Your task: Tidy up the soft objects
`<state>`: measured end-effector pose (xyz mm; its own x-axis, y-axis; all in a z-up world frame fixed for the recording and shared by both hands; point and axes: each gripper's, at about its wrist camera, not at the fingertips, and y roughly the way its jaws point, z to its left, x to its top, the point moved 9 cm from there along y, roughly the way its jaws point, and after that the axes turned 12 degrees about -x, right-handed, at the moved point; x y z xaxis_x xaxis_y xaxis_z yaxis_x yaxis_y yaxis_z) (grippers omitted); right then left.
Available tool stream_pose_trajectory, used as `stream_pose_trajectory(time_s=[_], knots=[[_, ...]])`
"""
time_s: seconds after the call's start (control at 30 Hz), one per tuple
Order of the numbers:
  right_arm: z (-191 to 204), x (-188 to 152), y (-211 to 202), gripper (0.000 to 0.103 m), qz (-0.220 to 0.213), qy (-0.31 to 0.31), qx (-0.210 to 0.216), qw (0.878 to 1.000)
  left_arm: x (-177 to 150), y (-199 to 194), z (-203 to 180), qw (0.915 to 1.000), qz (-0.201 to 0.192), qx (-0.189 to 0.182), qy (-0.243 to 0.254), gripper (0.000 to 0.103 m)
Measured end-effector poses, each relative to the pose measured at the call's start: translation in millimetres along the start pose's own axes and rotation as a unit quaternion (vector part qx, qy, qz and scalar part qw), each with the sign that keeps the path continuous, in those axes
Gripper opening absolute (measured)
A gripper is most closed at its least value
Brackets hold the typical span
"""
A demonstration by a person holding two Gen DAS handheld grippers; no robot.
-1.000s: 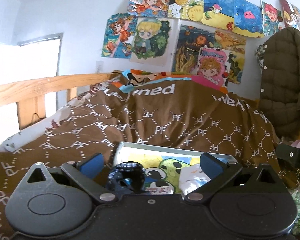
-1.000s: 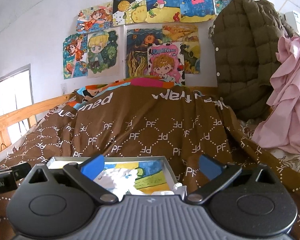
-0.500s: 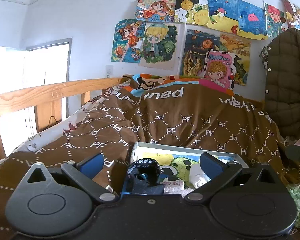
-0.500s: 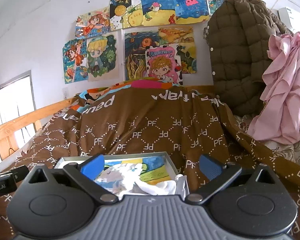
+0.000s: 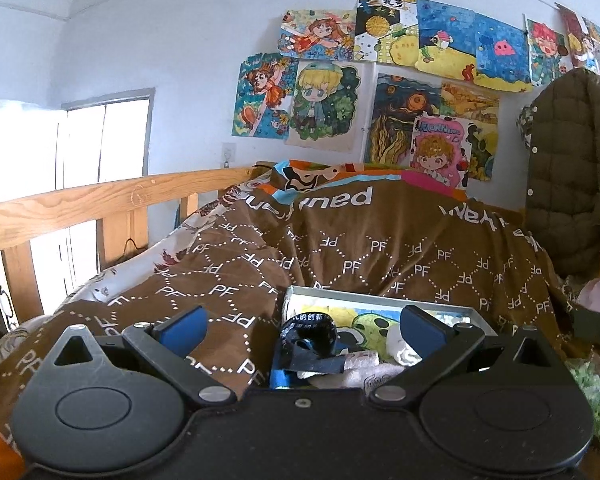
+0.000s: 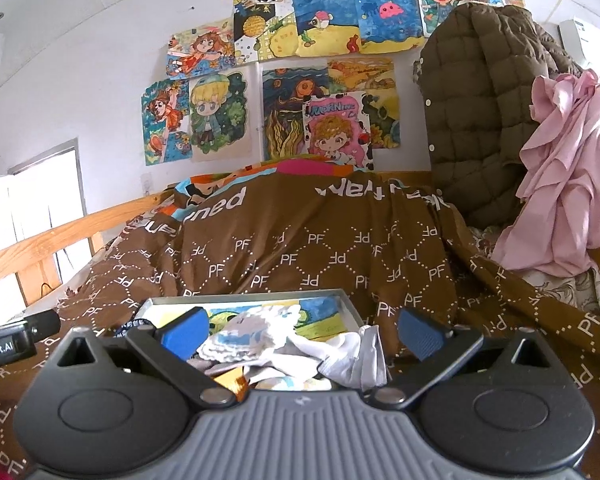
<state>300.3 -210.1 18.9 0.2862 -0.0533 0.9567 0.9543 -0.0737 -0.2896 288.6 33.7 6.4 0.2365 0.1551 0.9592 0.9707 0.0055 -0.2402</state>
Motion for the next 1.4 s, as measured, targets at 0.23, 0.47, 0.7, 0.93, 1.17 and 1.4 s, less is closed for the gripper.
stream_pose_trajectory(time_s=[0.23,0.47,0.7,0.93,1.17,1.4], knots=[[-4,-6,-12,0.103,0.004,0.004,-0.002,1.0,-7,-14,2,1.0,-0.003,0.001,0.008,0.102],[-4,-10,-17,0.103,0.006,0.004,0.0,1.0,-9,-22,3,0.9999,-0.006,0.003,0.01,0.102],[-1,-20,-23,0.103,0.013,-0.003,0.002,1.0,-11,-29,5,0.9998,-0.003,0.0,0.02,0.102],[2,-24,-32,0.103,0.015,-0.005,0.005,1.0,-18,-40,6,0.9997,0.005,0.005,0.022,0.102],[3,-27,-44,0.103,0.014,-0.01,0.011,1.0,-22,-49,6,0.9997,0.007,0.007,0.021,0.102],[4,-28,-49,0.103,0.013,-0.011,0.012,1.0,-26,-58,2,0.9996,0.007,0.007,0.027,0.102]])
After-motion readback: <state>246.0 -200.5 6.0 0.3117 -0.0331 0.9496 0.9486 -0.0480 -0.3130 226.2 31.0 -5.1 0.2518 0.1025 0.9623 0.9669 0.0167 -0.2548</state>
